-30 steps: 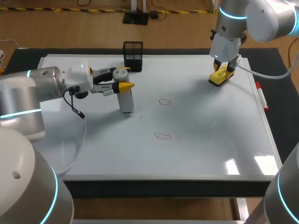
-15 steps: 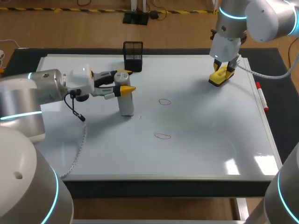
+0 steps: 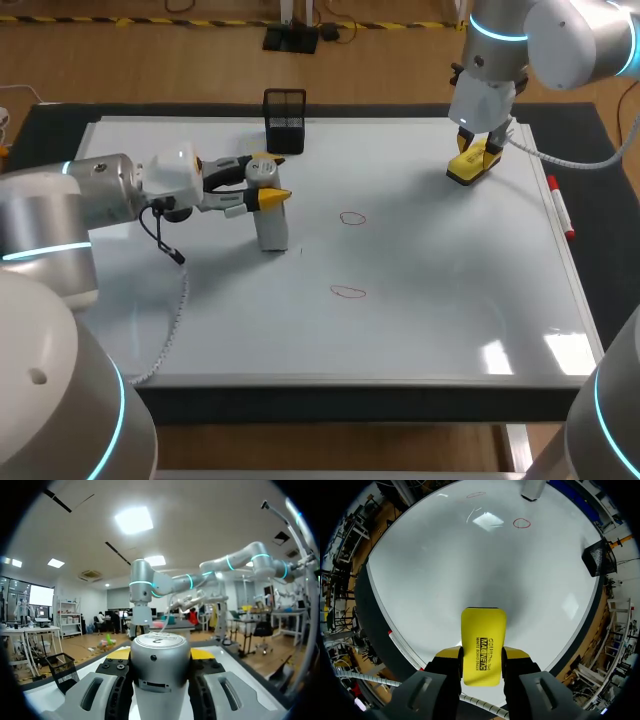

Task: Pick up the inspection probe, press it on each red-marked spot on the whiteboard one by one, put down the probe, pick up the eraser, and wipe off all the red marks.

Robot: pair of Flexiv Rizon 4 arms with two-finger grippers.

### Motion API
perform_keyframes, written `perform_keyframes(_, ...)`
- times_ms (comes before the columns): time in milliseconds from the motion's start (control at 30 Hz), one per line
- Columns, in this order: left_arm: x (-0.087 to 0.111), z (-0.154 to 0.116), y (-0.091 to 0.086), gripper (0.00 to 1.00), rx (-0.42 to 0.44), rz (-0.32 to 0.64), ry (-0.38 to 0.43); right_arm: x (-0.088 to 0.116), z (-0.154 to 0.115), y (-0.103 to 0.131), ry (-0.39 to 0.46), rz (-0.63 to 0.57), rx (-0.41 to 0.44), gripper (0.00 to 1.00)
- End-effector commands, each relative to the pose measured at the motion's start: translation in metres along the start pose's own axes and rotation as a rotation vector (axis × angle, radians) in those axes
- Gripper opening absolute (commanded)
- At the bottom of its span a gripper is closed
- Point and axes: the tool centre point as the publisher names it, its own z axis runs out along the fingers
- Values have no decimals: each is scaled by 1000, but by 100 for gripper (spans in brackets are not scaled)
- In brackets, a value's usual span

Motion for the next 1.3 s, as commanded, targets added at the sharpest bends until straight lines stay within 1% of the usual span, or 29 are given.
perform_keyframes(33, -1, 0, 1, 0, 1, 1, 3, 1, -1, 0, 1, -2, 2, 0)
perform_keyframes(867, -1, -1, 2, 0, -6, 2, 2, 1, -1, 0, 1, -2, 2, 0)
perform_keyframes(1067, -1, 0, -4, 0, -5, 7, 1, 1, -1, 0, 1, -2, 2, 0)
perform_keyframes(1300, -11, -7, -17, 0, -15, -19, -10, 1, -1, 0, 1, -2, 2, 0)
